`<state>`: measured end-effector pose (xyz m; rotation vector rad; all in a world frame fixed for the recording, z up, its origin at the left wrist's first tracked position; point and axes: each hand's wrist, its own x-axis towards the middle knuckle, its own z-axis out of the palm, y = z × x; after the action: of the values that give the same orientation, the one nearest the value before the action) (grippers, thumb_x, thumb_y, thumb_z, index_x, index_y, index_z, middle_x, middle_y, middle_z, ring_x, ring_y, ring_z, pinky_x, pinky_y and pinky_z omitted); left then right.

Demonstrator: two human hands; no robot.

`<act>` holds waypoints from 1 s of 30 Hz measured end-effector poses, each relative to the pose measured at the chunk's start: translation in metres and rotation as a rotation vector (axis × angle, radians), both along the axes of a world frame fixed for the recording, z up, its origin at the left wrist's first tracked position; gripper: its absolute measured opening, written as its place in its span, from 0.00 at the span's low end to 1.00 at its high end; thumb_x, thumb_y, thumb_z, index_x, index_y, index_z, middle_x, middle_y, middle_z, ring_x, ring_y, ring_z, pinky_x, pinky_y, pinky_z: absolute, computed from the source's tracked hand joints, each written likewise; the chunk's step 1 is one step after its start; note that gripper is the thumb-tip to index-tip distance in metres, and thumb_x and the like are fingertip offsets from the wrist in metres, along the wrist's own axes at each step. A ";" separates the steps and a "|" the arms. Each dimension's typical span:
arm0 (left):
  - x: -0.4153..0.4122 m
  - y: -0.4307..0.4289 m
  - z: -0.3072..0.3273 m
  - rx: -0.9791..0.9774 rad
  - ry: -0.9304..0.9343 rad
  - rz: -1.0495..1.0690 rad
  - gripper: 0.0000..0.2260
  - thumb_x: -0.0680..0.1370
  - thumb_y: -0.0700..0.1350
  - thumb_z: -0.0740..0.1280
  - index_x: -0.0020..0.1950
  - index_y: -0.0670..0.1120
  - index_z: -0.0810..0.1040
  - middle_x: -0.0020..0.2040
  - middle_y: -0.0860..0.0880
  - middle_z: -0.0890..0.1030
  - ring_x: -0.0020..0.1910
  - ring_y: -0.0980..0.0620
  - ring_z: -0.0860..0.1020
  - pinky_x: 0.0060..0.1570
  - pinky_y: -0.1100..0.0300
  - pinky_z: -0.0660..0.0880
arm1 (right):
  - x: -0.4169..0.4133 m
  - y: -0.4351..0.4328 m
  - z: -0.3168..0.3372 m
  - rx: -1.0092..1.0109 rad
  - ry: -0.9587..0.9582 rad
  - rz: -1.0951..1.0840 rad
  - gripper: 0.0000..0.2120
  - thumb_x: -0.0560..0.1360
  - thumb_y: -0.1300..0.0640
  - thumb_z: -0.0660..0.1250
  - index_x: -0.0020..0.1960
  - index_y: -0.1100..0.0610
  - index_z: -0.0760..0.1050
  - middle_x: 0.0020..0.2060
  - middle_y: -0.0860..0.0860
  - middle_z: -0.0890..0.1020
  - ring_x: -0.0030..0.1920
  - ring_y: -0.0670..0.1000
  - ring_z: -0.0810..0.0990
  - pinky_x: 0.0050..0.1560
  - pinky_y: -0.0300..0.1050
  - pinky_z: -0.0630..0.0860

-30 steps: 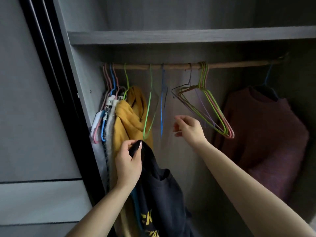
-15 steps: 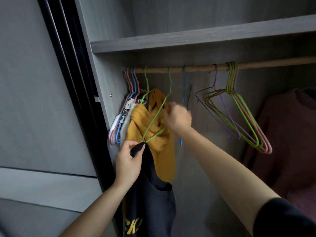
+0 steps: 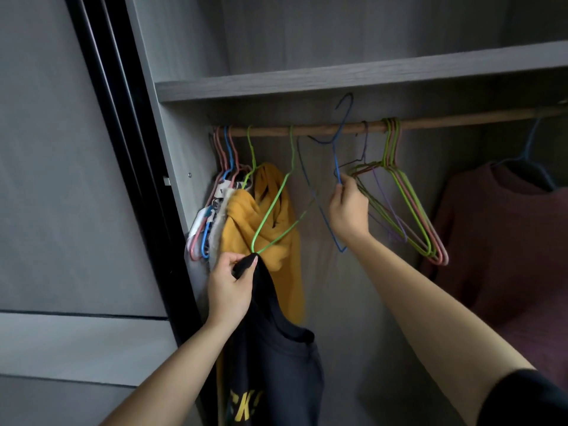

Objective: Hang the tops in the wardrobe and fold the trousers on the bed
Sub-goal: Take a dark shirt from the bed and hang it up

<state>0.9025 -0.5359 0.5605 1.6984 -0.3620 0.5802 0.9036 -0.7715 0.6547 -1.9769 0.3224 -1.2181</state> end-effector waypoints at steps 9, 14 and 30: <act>-0.012 -0.012 -0.018 0.040 0.036 -0.022 0.08 0.75 0.49 0.73 0.45 0.49 0.77 0.40 0.53 0.82 0.41 0.58 0.80 0.42 0.63 0.74 | -0.080 0.029 -0.102 0.187 -0.001 0.248 0.16 0.75 0.47 0.63 0.61 0.37 0.65 0.34 0.49 0.79 0.33 0.50 0.79 0.38 0.45 0.77; -0.027 -0.007 -0.031 0.120 -0.007 -0.050 0.08 0.74 0.49 0.74 0.44 0.46 0.80 0.36 0.55 0.80 0.37 0.62 0.79 0.36 0.74 0.69 | -0.109 0.034 -0.123 0.175 0.153 0.135 0.12 0.79 0.47 0.65 0.61 0.47 0.75 0.31 0.48 0.79 0.35 0.44 0.78 0.37 0.38 0.72; -0.082 -0.010 -0.123 0.469 0.099 -0.098 0.11 0.79 0.52 0.68 0.52 0.46 0.86 0.44 0.46 0.85 0.43 0.43 0.81 0.36 0.59 0.67 | -0.292 0.019 -0.166 -0.045 0.780 0.151 0.05 0.74 0.52 0.74 0.43 0.53 0.86 0.37 0.40 0.85 0.42 0.37 0.82 0.46 0.35 0.77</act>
<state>0.8206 -0.5454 0.4377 2.1351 -0.5375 0.3521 0.6116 -0.7525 0.4887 -2.3988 0.5151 -0.3160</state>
